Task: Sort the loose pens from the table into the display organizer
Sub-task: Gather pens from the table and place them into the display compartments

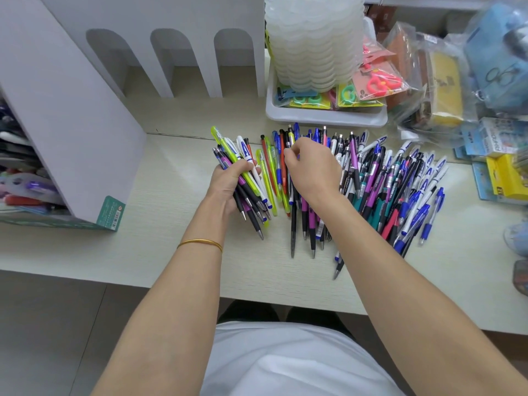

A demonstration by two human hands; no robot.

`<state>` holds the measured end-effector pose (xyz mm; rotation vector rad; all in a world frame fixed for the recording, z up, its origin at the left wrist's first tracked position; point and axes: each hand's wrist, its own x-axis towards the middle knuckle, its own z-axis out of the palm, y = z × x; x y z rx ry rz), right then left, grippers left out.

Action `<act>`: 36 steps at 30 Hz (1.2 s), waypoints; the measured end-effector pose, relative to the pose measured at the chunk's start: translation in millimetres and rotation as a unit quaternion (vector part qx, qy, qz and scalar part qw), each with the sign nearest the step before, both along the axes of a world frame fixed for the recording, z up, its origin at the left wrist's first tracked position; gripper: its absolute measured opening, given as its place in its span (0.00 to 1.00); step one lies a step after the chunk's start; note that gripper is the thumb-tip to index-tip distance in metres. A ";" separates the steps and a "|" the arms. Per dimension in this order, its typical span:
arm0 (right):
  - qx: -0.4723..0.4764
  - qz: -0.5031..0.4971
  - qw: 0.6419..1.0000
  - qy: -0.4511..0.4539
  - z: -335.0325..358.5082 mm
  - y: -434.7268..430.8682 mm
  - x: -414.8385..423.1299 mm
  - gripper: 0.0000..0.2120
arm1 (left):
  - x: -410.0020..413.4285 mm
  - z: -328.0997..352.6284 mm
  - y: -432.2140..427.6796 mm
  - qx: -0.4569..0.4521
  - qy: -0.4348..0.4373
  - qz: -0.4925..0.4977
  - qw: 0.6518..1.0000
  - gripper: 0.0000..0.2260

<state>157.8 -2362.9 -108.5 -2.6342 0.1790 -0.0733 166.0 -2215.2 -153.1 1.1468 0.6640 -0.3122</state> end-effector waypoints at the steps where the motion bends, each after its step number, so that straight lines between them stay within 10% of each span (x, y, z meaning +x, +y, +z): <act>1: 0.040 -0.002 0.999 0.001 1.7 2.8 -1.5 0.11 | -0.4 3.9 0.9 -0.008 -0.014 0.010 1.000 0.15; 9: 0.416 -0.099 0.897 0.111 7.2 43.8 -35.6 0.15 | -0.8 62.6 5.5 0.010 -0.195 0.072 0.978 0.12; 14: 0.751 -0.208 0.574 0.251 21.1 69.7 -40.2 0.28 | -8.1 93.0 3.6 0.085 -0.302 0.062 0.948 0.19; 16: 0.794 -0.212 0.531 0.205 26.9 75.3 -37.1 0.31 | -10.3 100.0 6.2 0.102 -0.331 0.056 0.937 0.26; 25: 0.777 -0.120 0.603 0.133 54.4 96.6 -18.0 0.29 | -11.8 116.4 21.6 0.122 -0.401 0.047 0.907 0.25; 36: 0.805 -0.070 0.586 0.054 60.3 113.4 -14.5 0.17 | -13.3 116.9 32.4 0.099 -0.412 0.030 0.905 0.31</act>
